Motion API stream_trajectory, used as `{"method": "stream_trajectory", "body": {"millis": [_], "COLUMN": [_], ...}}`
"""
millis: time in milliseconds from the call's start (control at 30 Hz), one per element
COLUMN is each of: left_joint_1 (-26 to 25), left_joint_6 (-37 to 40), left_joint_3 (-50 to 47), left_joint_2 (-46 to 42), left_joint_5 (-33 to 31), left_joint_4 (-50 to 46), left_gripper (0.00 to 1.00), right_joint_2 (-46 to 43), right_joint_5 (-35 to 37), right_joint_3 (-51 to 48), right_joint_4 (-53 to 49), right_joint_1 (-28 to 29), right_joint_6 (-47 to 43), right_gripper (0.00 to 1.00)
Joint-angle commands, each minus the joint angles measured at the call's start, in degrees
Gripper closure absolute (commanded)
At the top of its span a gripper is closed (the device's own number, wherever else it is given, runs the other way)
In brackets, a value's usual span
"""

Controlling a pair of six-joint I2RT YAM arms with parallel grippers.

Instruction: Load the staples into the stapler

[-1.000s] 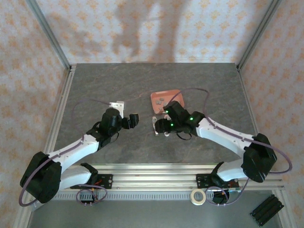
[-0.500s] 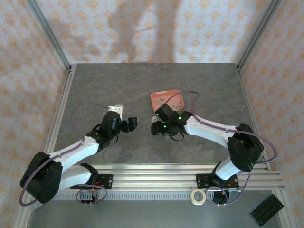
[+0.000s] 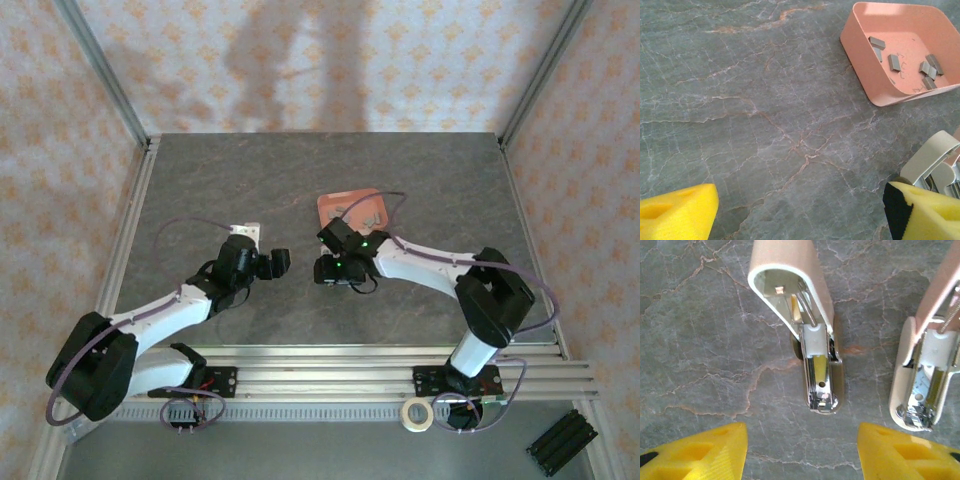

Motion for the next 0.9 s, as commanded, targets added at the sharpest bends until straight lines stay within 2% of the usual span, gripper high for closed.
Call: {"method": "stream_trajectory", "body": {"millis": [0, 267, 467, 867], "left_joint_1": [0.57, 0.58, 0.57, 0.57], "left_joint_6": [-0.51, -0.08, 0.06, 0.3], "left_joint_3": [0.48, 1.35, 1.49, 1.45], "left_joint_2": [0.78, 1.5, 1.71, 2.14], "left_joint_5": [-0.17, 0.28, 0.21, 0.61], "left_joint_4": [1.96, 1.63, 1.66, 2.45], "left_gripper": [0.13, 0.13, 0.13, 0.14], "right_joint_2": [2.2, 6.21, 8.13, 8.87], "right_joint_5": [2.17, 4.57, 2.44, -1.0], "right_joint_3": [2.15, 4.47, 4.65, 4.85], "right_joint_4": [0.18, -1.37, -0.13, 1.41], "right_joint_1": [0.34, 0.35, 0.34, 0.36], "right_joint_6": [0.83, 0.96, 1.01, 1.02], "right_gripper": [0.41, 0.39, 0.39, 0.48]}}
